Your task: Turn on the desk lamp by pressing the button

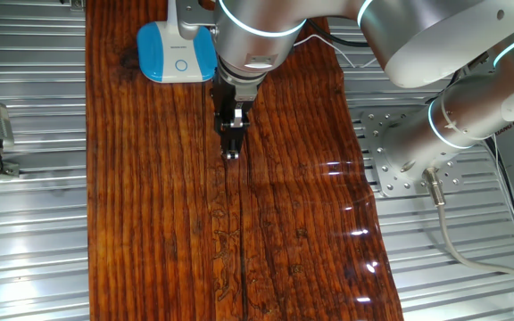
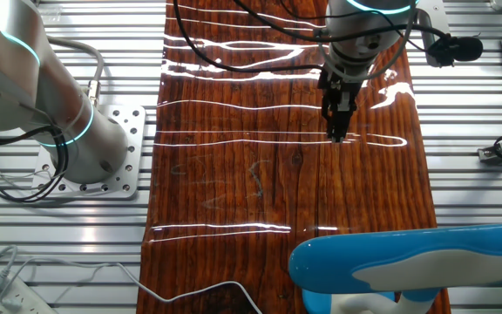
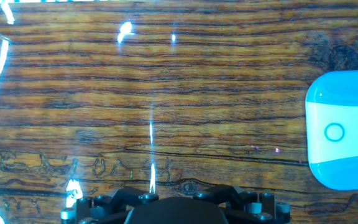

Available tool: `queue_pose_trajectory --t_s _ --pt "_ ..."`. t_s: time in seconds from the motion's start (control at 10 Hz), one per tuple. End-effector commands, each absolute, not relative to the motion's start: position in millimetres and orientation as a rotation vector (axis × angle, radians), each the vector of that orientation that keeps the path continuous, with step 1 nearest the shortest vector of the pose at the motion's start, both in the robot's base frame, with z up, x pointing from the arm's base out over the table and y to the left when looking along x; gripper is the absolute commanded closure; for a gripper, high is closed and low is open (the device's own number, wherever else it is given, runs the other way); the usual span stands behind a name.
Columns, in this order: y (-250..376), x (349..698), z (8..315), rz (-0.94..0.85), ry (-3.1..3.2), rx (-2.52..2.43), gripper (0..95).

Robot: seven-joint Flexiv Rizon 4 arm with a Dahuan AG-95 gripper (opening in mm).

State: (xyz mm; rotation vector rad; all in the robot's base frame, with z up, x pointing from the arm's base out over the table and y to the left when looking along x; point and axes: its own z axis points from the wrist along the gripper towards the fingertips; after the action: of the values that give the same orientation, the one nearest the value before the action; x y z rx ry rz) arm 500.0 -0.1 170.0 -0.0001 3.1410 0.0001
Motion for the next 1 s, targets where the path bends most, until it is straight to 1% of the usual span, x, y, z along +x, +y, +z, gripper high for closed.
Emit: queue_pose_trajectory --t_s 0.1,0.2,0.3,0.6,1.0 --pt "0.0 500.0 170.0 0.080 3.217 -0.032 95.0" --pt "0.0 499.9 170.1 0.151 3.218 0.012 95.0" --pt "0.0 499.9 170.1 0.161 3.219 0.025 95.0" --pt "0.0 499.9 170.1 0.153 3.225 0.028 95.0" --pt "0.0 499.9 170.0 0.094 3.228 0.006 95.0"
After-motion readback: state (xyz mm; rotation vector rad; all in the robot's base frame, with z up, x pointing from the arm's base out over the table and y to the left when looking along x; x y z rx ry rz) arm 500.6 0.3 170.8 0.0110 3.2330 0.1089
